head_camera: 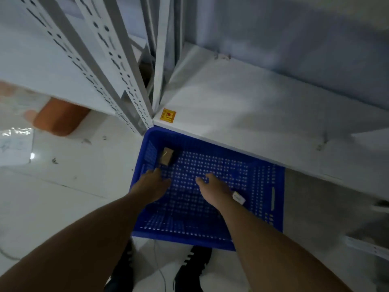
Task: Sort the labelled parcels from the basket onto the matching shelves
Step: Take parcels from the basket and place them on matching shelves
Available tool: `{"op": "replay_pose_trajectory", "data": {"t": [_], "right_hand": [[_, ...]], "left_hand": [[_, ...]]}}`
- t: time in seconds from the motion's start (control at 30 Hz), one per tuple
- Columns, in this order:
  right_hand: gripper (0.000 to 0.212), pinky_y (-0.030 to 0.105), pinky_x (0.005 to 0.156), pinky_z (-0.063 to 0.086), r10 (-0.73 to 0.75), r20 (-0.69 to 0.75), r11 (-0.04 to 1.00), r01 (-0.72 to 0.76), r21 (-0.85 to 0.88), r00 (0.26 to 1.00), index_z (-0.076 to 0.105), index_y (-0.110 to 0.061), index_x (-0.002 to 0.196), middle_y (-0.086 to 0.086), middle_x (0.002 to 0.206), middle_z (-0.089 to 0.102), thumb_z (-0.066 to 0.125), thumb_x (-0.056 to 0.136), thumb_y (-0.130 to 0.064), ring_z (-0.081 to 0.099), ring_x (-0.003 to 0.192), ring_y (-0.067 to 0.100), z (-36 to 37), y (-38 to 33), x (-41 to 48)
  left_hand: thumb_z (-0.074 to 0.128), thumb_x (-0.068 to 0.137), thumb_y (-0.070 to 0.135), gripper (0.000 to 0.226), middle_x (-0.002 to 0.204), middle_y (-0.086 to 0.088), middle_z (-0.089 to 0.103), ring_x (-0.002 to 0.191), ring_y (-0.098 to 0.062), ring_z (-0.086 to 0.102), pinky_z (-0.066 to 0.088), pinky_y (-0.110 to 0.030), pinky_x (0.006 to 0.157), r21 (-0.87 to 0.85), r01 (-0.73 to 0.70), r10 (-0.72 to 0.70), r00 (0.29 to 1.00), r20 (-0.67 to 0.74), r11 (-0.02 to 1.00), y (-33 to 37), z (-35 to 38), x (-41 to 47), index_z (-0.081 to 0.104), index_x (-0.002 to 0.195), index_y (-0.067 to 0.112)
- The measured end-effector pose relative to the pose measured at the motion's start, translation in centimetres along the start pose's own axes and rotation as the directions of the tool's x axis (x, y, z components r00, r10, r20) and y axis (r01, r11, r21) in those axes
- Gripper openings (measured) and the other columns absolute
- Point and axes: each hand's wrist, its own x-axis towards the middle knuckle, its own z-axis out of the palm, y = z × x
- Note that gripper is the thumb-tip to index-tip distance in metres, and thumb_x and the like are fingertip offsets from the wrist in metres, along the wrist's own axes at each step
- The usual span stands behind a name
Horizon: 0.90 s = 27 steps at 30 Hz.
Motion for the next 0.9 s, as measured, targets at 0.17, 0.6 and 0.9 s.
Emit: {"op": "replay_pose_trajectory", "data": {"t": [0.17, 0.6, 0.9], "right_hand": [[0.055, 0.042, 0.090, 0.051, 0.289, -0.030, 0.946, -0.280, 0.164, 0.957, 0.038, -0.014, 0.149, 0.016, 0.127, 0.054, 0.047, 0.106, -0.047, 0.060, 0.097, 0.027, 7.2, 10.8, 11.6], [0.083, 0.048, 0.101, 0.050, 0.644, -0.008, 0.627, -0.522, 0.578, 0.765, 0.035, -0.009, 0.157, 0.018, 0.155, 0.041, 0.067, 0.094, -0.052, 0.051, 0.132, 0.040, 13.4, 25.2, 25.8], [0.099, 0.054, 0.107, 0.046, 0.629, -0.106, 0.720, -0.526, 0.452, 0.770, 0.024, -0.005, 0.157, 0.022, 0.160, 0.023, 0.072, 0.087, -0.056, 0.043, 0.134, 0.046, 16.2, 25.3, 28.1]], "left_hand": [[0.054, 0.101, 0.049, 0.078, 0.160, -0.020, 0.025, 0.138, -0.043, 0.038, 0.044, -0.058, 0.105, -0.119, 0.056, -0.062, 0.997, -0.039, 0.991, -2.4, 7.4, 11.3, 0.022, 0.157, 0.005], [0.064, 0.093, 0.048, 0.081, 0.153, -0.024, 0.035, 0.138, -0.047, 0.038, 0.039, -0.055, 0.110, -0.275, -0.043, -0.092, 0.884, -0.459, 0.960, -3.7, 14.6, 29.5, 0.030, 0.151, 0.002], [0.081, 0.070, 0.005, 0.070, 0.125, -0.018, 0.052, 0.110, -0.039, 0.055, 0.055, -0.053, 0.076, 0.468, -0.507, 0.660, 0.707, -0.254, 0.724, -2.9, 21.0, 24.0, 0.041, 0.127, 0.013]]}}
